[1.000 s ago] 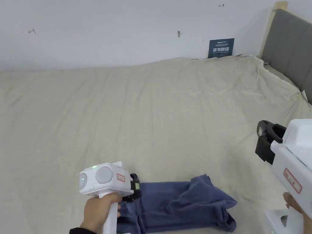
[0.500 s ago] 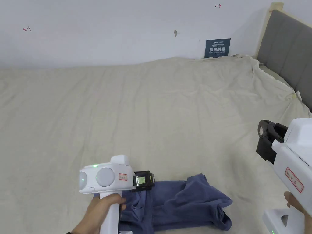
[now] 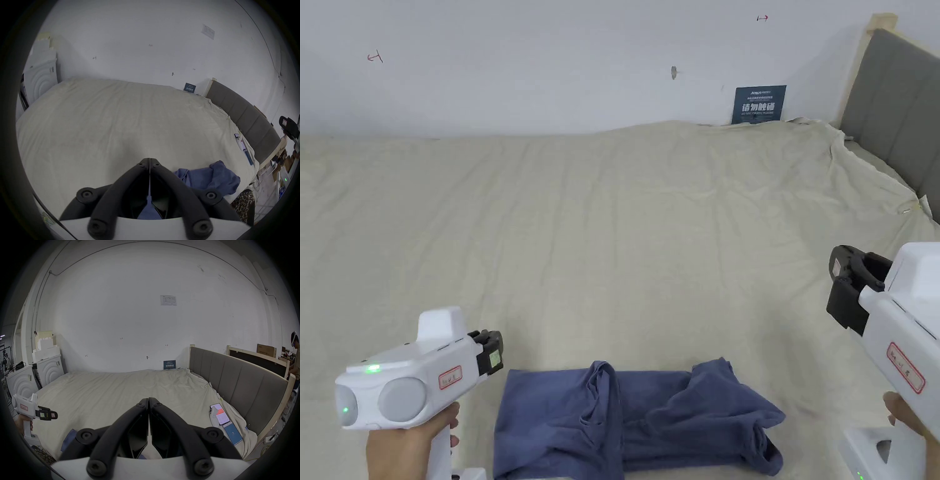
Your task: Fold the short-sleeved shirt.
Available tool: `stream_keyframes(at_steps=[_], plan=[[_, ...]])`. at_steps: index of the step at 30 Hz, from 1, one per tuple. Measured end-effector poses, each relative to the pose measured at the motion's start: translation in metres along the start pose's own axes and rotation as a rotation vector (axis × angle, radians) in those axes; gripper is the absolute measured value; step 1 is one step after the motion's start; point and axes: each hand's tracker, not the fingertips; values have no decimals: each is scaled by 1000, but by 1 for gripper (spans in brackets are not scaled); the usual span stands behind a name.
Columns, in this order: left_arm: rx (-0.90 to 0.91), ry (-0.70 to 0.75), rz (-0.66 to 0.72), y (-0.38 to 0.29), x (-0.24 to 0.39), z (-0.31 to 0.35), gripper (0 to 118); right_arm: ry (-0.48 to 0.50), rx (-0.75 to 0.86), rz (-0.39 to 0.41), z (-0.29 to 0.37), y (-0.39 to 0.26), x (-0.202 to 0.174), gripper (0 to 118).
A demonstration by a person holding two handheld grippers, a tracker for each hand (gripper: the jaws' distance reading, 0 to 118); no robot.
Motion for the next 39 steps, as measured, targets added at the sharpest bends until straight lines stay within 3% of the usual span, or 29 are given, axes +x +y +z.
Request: stream_keyframes(at_steps=[7, 21, 34, 39], plan=[[-51, 74, -59, -51, -2, -29, 0, -3, -14, -1, 0, -4, 1, 0], [-185, -28, -179, -123, 66, -87, 0, -51, -64, 11, -3, -16, 26, 0], [-172, -128, -159, -130, 119, -91, 0, -72, -72, 1, -3, -18, 34, 0], [-191, -160, -219, -131, 137, -92, 0, -61, -70, 4, -2, -18, 31, 0]])
